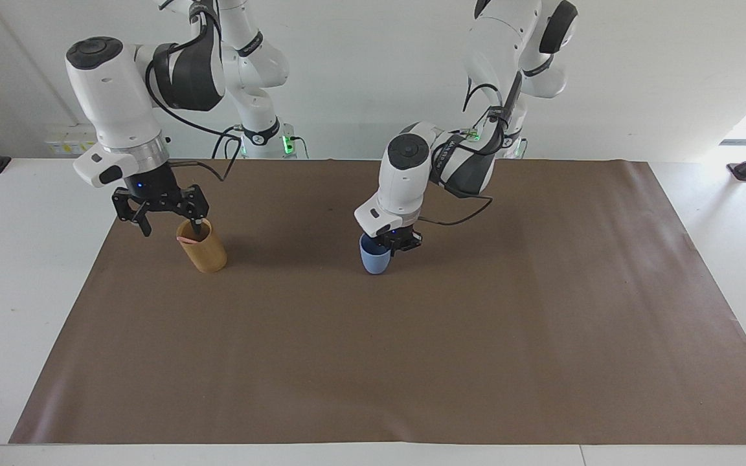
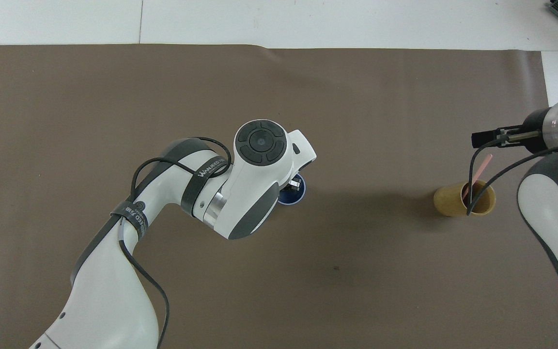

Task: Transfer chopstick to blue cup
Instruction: 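Lower the right gripper onto the pink chopstick while the left gripper releases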

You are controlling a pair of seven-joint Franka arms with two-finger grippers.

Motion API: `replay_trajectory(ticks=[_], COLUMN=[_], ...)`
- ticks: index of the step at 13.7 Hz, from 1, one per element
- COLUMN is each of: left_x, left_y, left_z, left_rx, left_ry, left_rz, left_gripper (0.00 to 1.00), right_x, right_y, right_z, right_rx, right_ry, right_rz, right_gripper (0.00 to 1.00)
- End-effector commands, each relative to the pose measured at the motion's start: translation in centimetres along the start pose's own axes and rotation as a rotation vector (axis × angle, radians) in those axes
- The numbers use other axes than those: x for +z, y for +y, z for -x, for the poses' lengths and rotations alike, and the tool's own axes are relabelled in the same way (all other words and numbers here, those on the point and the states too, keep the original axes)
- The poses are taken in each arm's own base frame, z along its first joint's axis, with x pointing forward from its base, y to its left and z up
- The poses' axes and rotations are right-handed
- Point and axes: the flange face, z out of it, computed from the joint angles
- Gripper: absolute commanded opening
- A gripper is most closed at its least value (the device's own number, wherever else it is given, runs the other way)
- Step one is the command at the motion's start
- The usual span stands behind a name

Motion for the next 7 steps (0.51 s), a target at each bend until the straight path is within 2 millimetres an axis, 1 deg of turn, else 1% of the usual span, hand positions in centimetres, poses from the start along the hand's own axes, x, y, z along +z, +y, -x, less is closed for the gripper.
replay_trajectory(ticks=[1, 2, 4, 5, 6, 7], left_x=[0.0, -0.1, -0.5, -1.3, -3.4, -5.0], left_y=[0.0, -0.1, -0.4, -1.1, -2.6, -4.0], left_z=[-0.6, -0.5, -0.5, -0.6, -0.6, -0.7], left_rx=[-0.012, -0.012, -0.006, -0.013, -0.035, -0.058], left_ry=[0.028, 0.024, 0.028, 0.030, 0.033, 0.039], left_rz=[-0.014, -0.019, -0.036, -0.043, -0.046, -0.047], left_gripper=[0.51, 0.68, 1.00, 1.00, 1.00, 1.00], right_x=[1.4, 2.1, 2.6, 2.5, 2.4, 2.5], right_y=[1.5, 1.5, 1.2, 1.2, 1.2, 1.2], right_z=[1.5, 1.9, 2.5, 2.5, 2.5, 2.5], right_rx=[-0.035, -0.035, -0.035, -0.029, -0.028, -0.024], right_ry=[0.000, -0.014, -0.021, -0.021, -0.020, -0.023], right_rz=[-0.013, -0.015, -0.017, -0.017, -0.017, -0.019], right_gripper=[1.00, 1.00, 1.00, 1.00, 0.95, 0.78])
